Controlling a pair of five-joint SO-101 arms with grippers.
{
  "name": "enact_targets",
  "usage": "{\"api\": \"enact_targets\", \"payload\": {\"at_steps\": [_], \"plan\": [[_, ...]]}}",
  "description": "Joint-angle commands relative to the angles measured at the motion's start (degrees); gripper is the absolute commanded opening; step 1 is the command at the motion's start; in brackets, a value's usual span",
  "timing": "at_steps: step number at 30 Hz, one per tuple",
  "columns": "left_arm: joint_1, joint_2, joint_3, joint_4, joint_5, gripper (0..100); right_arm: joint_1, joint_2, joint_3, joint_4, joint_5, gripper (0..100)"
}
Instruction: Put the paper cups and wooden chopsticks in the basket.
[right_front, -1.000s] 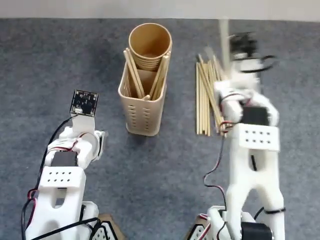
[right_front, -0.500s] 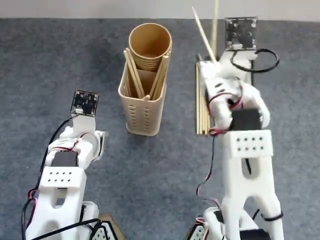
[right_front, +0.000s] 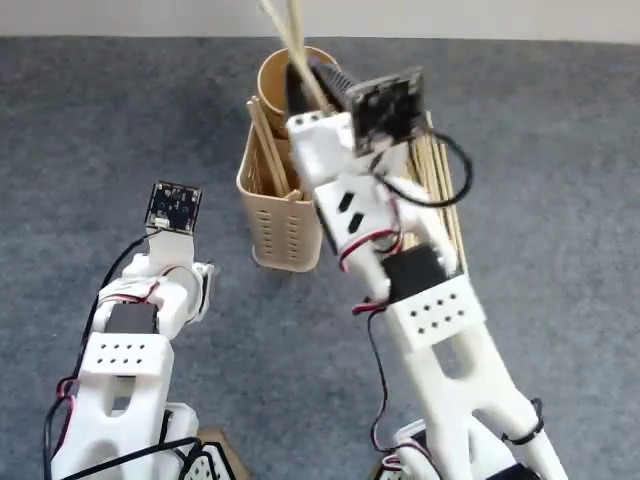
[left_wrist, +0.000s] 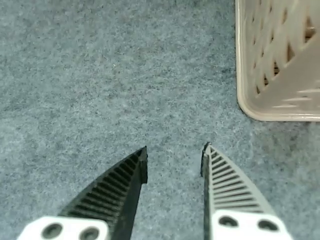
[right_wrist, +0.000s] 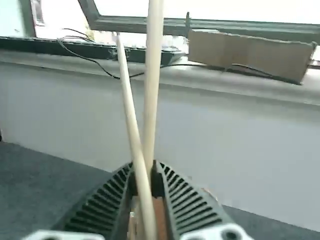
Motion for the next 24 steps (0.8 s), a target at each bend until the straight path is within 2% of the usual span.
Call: {"api": "enact_targets", "payload": {"at_steps": [1,8,12,17,19,23,24], "plan": [[0.9,-1.0,-0.4,-0.9,0.1,20,-0.6,-0.9,6.3,-8.9,0.4,0.5],[0.8,-1.0,-0.4,-0.9,0.1,20,-0.4,-0.2,27.7,-36.8,0.9,0.5],[0.8,-1.0,-0.4,-0.9,0.1,20,0.3,-0.2,34.2,-43.8,1.0,0.5],[0.8,-1.0,-0.4,-0.9,0.1,20,1.3,-0.7,36.8,-47.3,1.0,0.8],[0.8,-1.0,-0.4,-0.9,0.1,20,1.6,-0.8,36.8,-47.4,1.1,5.3],[0.8,-1.0,-0.4,-0.9,0.1,20,2.0,-0.8,36.4,-47.4,4.1,28.0],[0.8,-1.0,-0.4,-0.9,0.1,20,2.1,-0.8,36.4,-47.4,4.4,30.7]]}}
